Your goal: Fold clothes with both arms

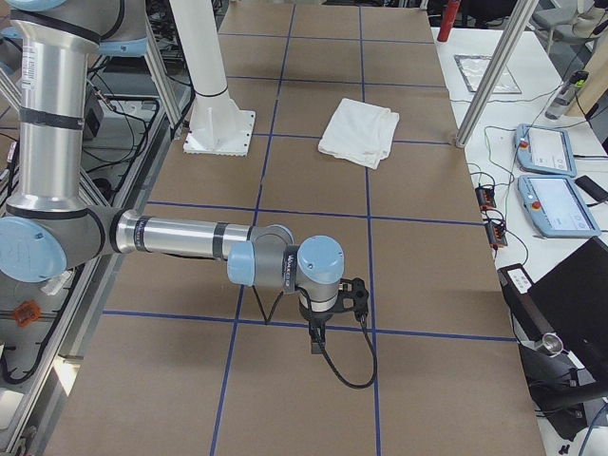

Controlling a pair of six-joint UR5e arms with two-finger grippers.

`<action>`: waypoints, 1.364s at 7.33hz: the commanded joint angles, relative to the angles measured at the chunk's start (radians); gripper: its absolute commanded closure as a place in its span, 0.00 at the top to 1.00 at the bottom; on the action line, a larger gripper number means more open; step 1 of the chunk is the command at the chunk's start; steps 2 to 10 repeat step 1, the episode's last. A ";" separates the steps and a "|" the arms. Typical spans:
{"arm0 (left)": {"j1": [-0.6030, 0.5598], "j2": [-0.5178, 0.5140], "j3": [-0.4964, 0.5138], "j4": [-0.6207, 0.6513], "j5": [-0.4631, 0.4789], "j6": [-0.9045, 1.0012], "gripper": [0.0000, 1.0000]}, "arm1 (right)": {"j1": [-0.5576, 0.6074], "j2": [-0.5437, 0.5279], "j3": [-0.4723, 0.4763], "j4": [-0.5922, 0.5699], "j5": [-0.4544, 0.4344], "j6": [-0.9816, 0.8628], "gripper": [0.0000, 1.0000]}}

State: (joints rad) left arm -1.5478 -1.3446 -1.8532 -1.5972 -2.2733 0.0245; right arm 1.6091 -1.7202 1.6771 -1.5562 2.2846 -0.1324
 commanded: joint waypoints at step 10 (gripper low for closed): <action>0.000 -0.001 -0.001 -0.004 -0.002 0.000 1.00 | -0.001 -0.009 0.001 0.004 -0.005 -0.013 1.00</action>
